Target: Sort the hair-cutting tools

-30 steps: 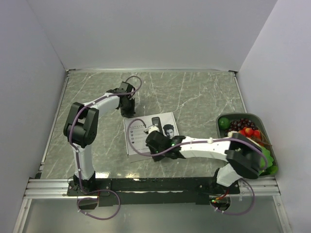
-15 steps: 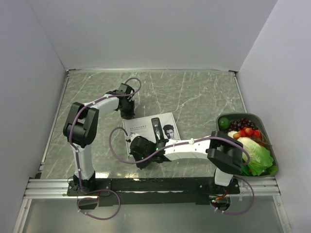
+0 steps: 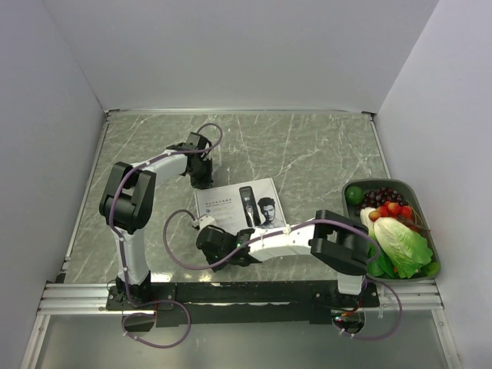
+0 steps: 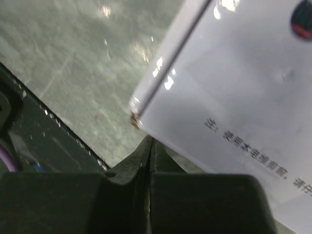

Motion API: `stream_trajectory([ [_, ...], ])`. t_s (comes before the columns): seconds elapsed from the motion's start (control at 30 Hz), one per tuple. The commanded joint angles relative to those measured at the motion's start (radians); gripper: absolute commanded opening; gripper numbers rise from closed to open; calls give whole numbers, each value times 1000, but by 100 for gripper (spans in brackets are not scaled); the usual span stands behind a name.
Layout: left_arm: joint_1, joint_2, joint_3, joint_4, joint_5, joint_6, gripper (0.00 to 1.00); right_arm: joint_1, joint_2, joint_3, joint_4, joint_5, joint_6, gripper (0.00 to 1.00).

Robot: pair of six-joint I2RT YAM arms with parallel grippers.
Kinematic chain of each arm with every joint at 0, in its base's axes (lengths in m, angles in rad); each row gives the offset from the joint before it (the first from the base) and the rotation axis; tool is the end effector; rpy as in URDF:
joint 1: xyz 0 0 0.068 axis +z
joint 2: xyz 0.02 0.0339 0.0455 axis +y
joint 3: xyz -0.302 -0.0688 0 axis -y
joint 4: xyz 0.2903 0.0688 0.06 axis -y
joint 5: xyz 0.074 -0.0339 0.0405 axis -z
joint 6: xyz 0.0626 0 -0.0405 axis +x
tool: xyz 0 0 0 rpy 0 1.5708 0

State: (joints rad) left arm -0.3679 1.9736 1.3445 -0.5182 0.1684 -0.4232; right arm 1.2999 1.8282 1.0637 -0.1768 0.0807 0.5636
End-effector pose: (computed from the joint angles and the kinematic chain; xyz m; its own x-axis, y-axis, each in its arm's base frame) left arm 0.4294 -0.1767 0.1453 -0.9476 -0.0686 -0.3119 0.0325 0.9508 -0.3081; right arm 0.1195 0.4113 0.1377 -0.6891 -0.4915 -0.5325 -0.6856 0.6802 0.2594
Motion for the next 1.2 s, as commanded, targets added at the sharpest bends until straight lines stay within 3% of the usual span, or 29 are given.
stream_trajectory([
  [0.0,-3,-28,-31,-28,34,8,1,6,75,-24,108,200,25,0],
  [0.37,-3,-71,-87,-36,91,11,1,4,194,-7,68,456,84,0],
  [0.63,-34,-157,-197,-36,95,17,1,-39,163,-22,14,547,114,0],
  [0.83,-37,-193,-234,-20,103,12,1,-86,122,-54,28,533,88,0],
  [0.97,-37,-196,-214,-17,100,14,1,-97,71,-45,54,418,-13,0],
  [1.17,-36,-263,-136,-26,72,11,1,-96,-148,-70,50,272,-168,0],
])
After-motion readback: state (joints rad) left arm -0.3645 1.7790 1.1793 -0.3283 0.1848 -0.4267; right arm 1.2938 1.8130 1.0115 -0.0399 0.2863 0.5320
